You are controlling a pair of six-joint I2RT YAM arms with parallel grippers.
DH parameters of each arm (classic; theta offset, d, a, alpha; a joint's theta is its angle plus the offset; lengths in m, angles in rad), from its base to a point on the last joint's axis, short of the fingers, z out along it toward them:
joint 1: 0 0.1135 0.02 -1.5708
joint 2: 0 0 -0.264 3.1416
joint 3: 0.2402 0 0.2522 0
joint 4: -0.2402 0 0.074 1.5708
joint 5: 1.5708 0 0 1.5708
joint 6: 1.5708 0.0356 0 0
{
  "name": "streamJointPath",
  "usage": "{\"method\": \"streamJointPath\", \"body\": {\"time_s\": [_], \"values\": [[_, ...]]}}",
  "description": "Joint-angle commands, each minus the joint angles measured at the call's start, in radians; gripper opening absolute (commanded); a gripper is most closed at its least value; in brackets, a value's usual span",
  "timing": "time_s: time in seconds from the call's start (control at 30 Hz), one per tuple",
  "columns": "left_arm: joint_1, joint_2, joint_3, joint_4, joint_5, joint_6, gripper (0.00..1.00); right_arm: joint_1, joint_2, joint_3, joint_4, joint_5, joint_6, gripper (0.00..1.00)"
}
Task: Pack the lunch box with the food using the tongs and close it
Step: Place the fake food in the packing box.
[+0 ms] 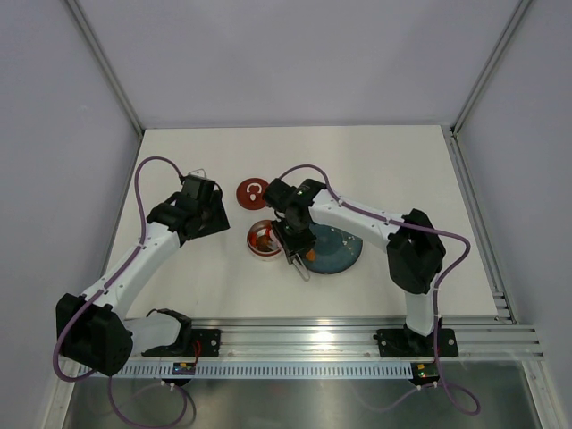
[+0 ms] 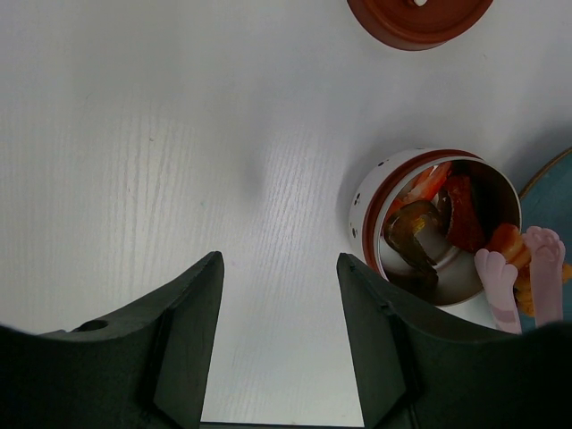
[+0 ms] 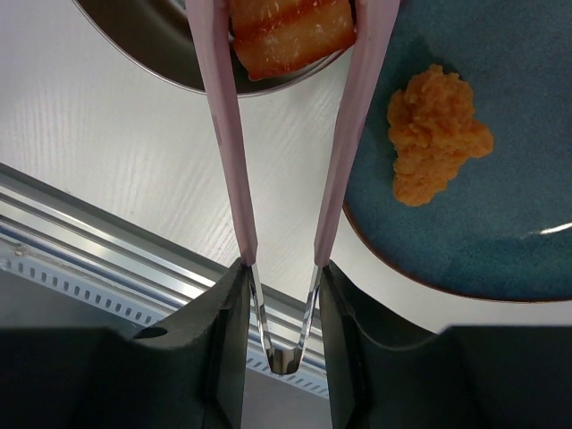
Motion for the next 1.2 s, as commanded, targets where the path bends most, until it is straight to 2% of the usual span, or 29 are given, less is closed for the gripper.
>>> {"method": "streamJointPath", "body": {"time_s": [0.0,0.43,0.63,1.17], "values": [[0.002,-0.019,0.008,0.033,-0.014,-0.007,0.58,0.018,0.016,0.059,0.013,-0.029,-0.006,0.20],[0.002,-0.024,0.003,0.033,-0.016,-0.007,0.58,0.028,0.056,0.076,0.019,-0.043,-0.012,0.24],[0.003,-0.022,0.004,0.033,-0.014,-0.004,0.58,0.029,0.062,0.085,0.015,-0.043,-0.013,0.31],[0.003,-0.015,0.017,0.031,-0.013,0.000,0.58,0.031,0.071,0.104,0.003,-0.040,-0.018,0.39]]}}
